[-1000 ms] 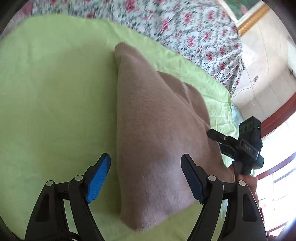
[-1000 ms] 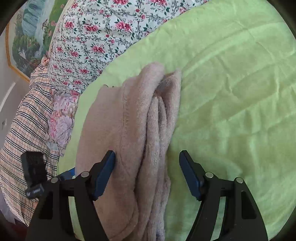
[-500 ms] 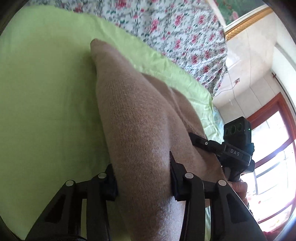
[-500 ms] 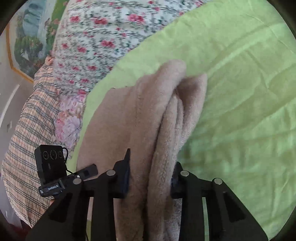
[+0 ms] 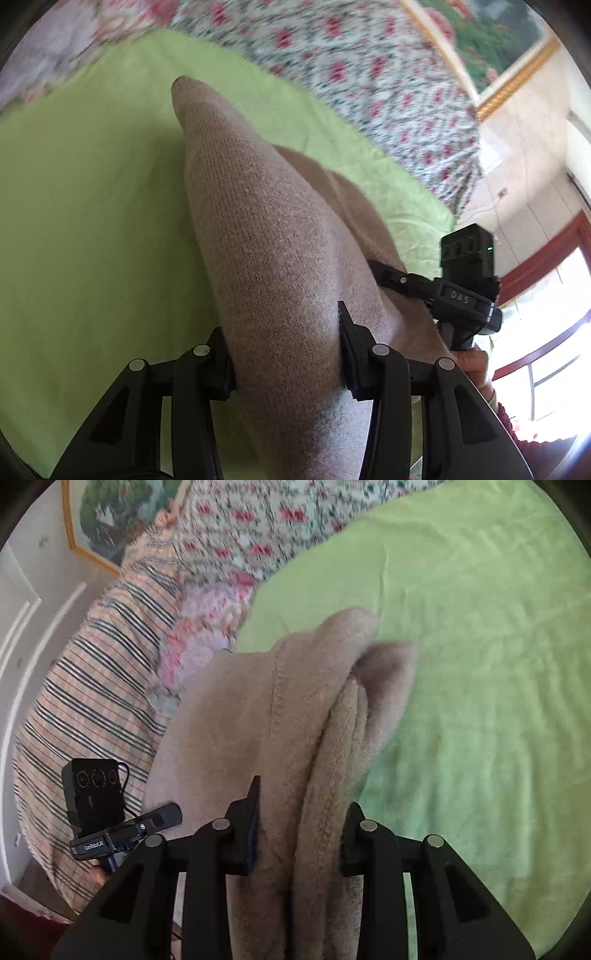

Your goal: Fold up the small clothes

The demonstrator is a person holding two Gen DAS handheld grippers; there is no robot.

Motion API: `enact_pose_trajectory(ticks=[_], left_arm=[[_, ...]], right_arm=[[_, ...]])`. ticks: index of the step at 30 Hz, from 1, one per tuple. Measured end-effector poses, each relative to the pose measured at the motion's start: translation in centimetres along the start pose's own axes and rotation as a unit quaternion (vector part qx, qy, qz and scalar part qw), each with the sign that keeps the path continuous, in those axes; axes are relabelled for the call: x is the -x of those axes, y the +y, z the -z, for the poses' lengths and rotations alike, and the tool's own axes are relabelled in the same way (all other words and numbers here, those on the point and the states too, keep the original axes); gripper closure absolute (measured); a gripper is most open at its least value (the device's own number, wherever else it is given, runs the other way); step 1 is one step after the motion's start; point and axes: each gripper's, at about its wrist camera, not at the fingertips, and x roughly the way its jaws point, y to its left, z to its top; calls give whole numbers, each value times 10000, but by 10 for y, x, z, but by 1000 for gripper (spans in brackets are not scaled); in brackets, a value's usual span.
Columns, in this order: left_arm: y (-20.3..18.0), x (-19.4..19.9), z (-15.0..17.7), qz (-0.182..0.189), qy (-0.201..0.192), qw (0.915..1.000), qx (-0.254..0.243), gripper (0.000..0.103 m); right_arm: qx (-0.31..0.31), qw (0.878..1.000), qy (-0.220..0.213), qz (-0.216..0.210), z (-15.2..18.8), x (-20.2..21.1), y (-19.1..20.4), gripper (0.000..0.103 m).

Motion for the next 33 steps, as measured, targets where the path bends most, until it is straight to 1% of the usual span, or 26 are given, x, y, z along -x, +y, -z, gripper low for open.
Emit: enact_pose_trajectory(ticks=[1,3,4,5,6,8,10,11,12,13,14,15,16,17,18,19,20,21,22,23,24,25,27,29,31,33], left_arm=[[9,-3,5,-16,54,9999,119,53],[20,3,11,170,-25,9994,315,48],[22,9,12,232,-106,9990,368,46],[22,11,12,219,-162,9989,375,41],[23,16,11,189,-237,9989,370,37],[22,23,4,77,-375,9986,353,34],[20,29,-2,-84,-540,9979,337,34],[21,33,-5,-173,-630,9973,343,34],[22,34,-8,-263,-685,9966,365,34],[22,35,-11,-367,-716,9960,388,35],[26,37,-12,-439,-731,9955,404,36],[28,36,-13,-503,-732,9952,416,36],[29,35,-14,-542,-720,9951,417,37],[29,33,-15,-587,-711,9949,412,43],[27,31,-16,-625,-688,9949,390,51],[22,28,-18,-658,-656,9951,338,55],[17,26,-19,-718,-644,9951,232,57],[10,25,-20,-865,-666,9940,89,58],[4,22,-21,-973,-670,9930,-30,58],[-1,17,-20,-1044,-635,9924,-167,59],[-3,13,-20,-1124,-599,9915,-252,59],[-7,7,-18,-1282,-541,9896,-352,59],[-9,2,-16,-1433,-522,9871,-481,59],[-12,3,-14,-1496,-499,9859,-559,58],[-17,11,-11,-1467,-494,9861,-600,58],[-25,28,-1,-1411,-554,9858,-721,58]], right_arm=[[-17,10000,3,-1,2,-1,-1,61],[-149,9999,17,-36,2,5,-4,59],[-174,9998,21,54,1,10,-5,56],[-157,9998,-5,158,0,16,-5,54],[-76,9994,-98,327,-2,25,-3,52],[66,9978,-325,573,-7,39,2,51],[168,9953,-587,754,-18,49,9,51],[223,9946,-669,761,-24,49,13,51],[257,9943,-706,754,-30,47,18,52],[302,9941,-713,758,-37,42,21,58],[324,9941,-652,804,-44,33,23,61],[315,9941,-600,844,-47,27,23,66],[277,9942,-487,923,-52,17,22,78],[231,9938,-373,1019,-57,9,19,88],[171,9935,-431,1041,-61,10,17,93],[157,9937,-600,936,-63,18,17,95],[171,9932,-768,864,-64,27,19,95],[213,9910,-972,897,-64,39,21,96],[251,9896,-1042,965,-63,44,22,96],[290,9886,-1025,1066,-63,43,22,96],[306,9876,-885,1260,-62,36,17,96],[274,9871,-762,1383,-61,29,11,96],[206,9859,-531,1573,-58,13,-3,96],[92,9866,-473,1558,-55,7,-10,96],[18,9876,-561,1468,-53,15,-9,94],[-30,9892,-628,1323,-50,28,-3,91]])
